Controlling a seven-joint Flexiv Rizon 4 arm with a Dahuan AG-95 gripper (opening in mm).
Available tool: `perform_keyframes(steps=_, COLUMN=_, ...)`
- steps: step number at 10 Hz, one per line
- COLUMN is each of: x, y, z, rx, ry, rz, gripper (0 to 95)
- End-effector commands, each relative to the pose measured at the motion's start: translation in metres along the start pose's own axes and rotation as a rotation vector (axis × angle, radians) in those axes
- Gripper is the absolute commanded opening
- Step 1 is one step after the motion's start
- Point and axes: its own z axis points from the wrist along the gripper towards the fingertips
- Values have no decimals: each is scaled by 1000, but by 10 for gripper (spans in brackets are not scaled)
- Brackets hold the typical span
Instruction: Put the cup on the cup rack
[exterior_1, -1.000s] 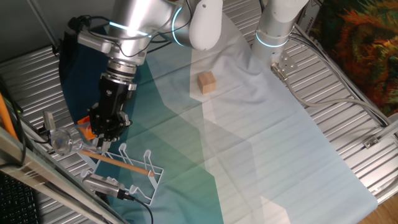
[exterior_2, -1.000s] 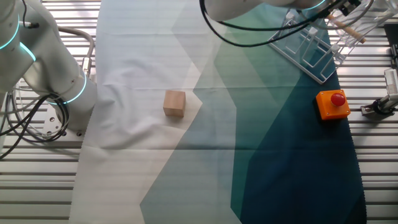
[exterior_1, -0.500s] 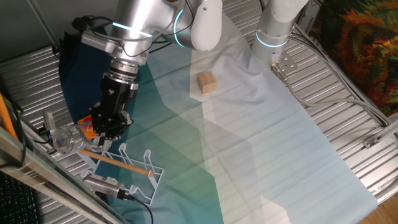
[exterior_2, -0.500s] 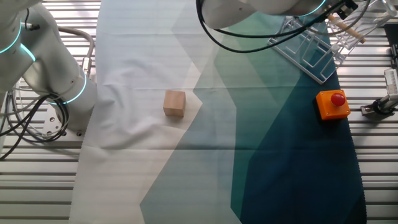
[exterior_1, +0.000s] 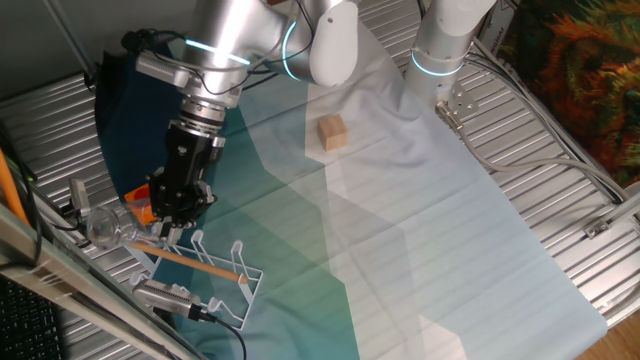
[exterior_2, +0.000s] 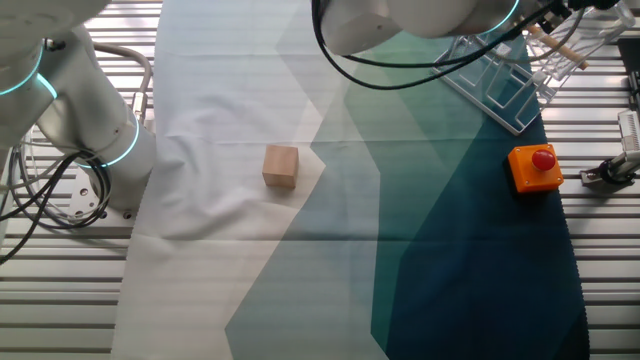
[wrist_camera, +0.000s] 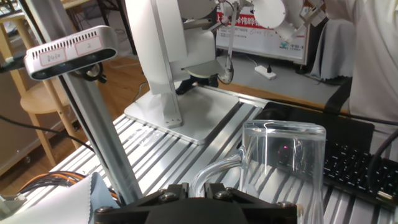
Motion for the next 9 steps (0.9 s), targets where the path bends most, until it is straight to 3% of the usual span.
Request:
perform_keyframes(steps=1, x=0, y=0, z=0, rx=7, ry=3, rz=-3, gripper=0)
perform_keyframes(steps=9, x=7, y=-1, z=0, rx=-2, ry=-20, rz=-10, gripper=0)
